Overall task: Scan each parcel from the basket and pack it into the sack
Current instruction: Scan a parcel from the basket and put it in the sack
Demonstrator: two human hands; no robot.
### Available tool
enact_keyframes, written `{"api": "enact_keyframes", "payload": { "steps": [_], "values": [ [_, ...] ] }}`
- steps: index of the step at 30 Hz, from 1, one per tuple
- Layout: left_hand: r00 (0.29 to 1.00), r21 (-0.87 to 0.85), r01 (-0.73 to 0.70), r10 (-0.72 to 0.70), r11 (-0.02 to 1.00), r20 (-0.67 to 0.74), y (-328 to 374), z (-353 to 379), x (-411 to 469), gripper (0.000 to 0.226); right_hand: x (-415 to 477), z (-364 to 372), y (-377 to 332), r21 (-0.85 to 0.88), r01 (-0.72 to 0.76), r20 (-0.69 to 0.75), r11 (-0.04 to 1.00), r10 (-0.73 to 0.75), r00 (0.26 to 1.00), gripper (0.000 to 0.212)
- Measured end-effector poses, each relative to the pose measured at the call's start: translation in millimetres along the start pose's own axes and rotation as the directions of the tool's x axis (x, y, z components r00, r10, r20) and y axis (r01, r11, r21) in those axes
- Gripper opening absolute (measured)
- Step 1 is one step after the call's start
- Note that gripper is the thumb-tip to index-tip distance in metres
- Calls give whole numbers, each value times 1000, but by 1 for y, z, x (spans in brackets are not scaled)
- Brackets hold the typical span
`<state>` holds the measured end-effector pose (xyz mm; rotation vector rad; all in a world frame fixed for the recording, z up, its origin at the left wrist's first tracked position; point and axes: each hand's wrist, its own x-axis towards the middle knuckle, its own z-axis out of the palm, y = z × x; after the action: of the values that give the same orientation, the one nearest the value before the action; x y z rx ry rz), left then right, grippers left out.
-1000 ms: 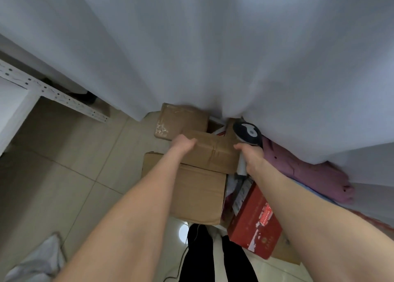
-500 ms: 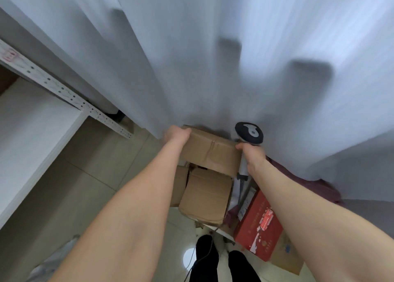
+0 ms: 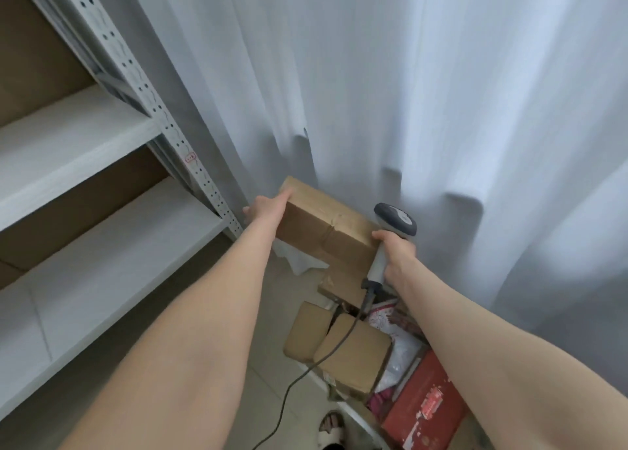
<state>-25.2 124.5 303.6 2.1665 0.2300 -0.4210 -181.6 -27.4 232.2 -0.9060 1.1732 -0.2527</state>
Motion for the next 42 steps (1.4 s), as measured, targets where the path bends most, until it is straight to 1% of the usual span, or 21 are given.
{"api": "enact_keyframes", "payload": {
  "steps": [3, 6, 9, 11, 13, 16, 18, 20, 21, 23, 24, 26, 28, 29, 31, 32, 34, 35, 38, 40, 42],
  "values": [
    [998, -112, -33, 38, 993, 45, 11, -29, -13, 59, -21, 10, -11, 12, -2, 53, 1000, 1, 999, 45],
    [994, -163, -22, 40, 986, 105, 19, -49, -22, 71, -36, 18, -18, -19, 5, 88, 1000, -3, 996, 41],
    [995, -134, 4, 10, 991, 103, 27, -61, -25, 85, -48, 29, -25, -101, 62, 102, 993, -52, 993, 39],
    [996, -109, 25, -16, 994, 84, 32, -68, -26, 90, -57, 40, -28, -182, 167, 126, 969, -145, 981, 32],
    [996, -32, 20, -17, 999, 89, 39, -74, -26, 89, -69, 52, -31, -232, 252, 203, 940, -207, 957, 28],
    [988, 72, -39, 27, 997, 155, 51, -81, -31, 80, -90, 73, -32, -221, 321, 352, 921, -232, 907, 35],
    [979, 124, -83, 57, 989, 194, 58, -83, -35, 81, -101, 87, -31, -160, 336, 405, 928, -249, 880, 41],
    [969, 141, -111, 76, 984, 234, 58, -87, -36, 79, -107, 95, -28, -60, 278, 396, 959, -233, 888, 35],
    [963, 111, -125, 94, 986, 252, 57, -89, -34, 72, -109, 97, -26, -7, 216, 388, 976, -196, 900, 36],
    [945, -36, -133, 138, 990, 297, 52, -96, -30, 47, -110, 98, -24, 67, 91, 376, 994, -110, 920, 48],
    [933, -123, -113, 148, 986, 327, 48, -100, -27, 33, -109, 97, -23, 97, 52, 368, 994, -85, 926, 52],
    [906, -228, -63, 151, 972, 396, 39, -106, -24, 22, -109, 97, -23, 154, 4, 355, 988, -59, 933, 54],
    [870, -237, -82, 185, 968, 458, 30, -110, -21, 15, -110, 99, -25, 191, -31, 367, 981, -42, 929, 52],
    [853, -236, -101, 206, 967, 479, 27, -113, -20, 16, -112, 100, -26, 213, -52, 388, 976, -35, 921, 48],
    [842, -220, -146, 238, 965, 484, 22, -117, -17, 41, -114, 102, -27, 267, -101, 435, 958, -26, 900, 39],
    [849, -184, -168, 237, 969, 472, 22, -119, -14, 56, -115, 103, -27, 291, -121, 447, 949, -23, 894, 37],
    [854, -43, -204, 199, 978, 481, 20, -122, -11, 82, -117, 106, -29, 332, -137, 450, 933, -29, 893, 39],
    [841, 22, -214, 172, 977, 513, 19, -123, -11, 89, -120, 108, -29, 349, -134, 440, 927, -36, 897, 40],
    [818, 86, -227, 142, 970, 557, 18, -124, -14, 88, -124, 115, -32, 366, -103, 360, 925, -39, 932, 39],
    [816, 72, -239, 160, 968, 555, 16, -125, -15, 82, -124, 117, -34, 365, -88, 326, 927, -39, 945, 39],
    [797, 31, -244, 182, 969, 575, 14, -127, -15, 73, -123, 120, -35, 331, -75, 305, 941, -32, 952, 40]
  ]
}}
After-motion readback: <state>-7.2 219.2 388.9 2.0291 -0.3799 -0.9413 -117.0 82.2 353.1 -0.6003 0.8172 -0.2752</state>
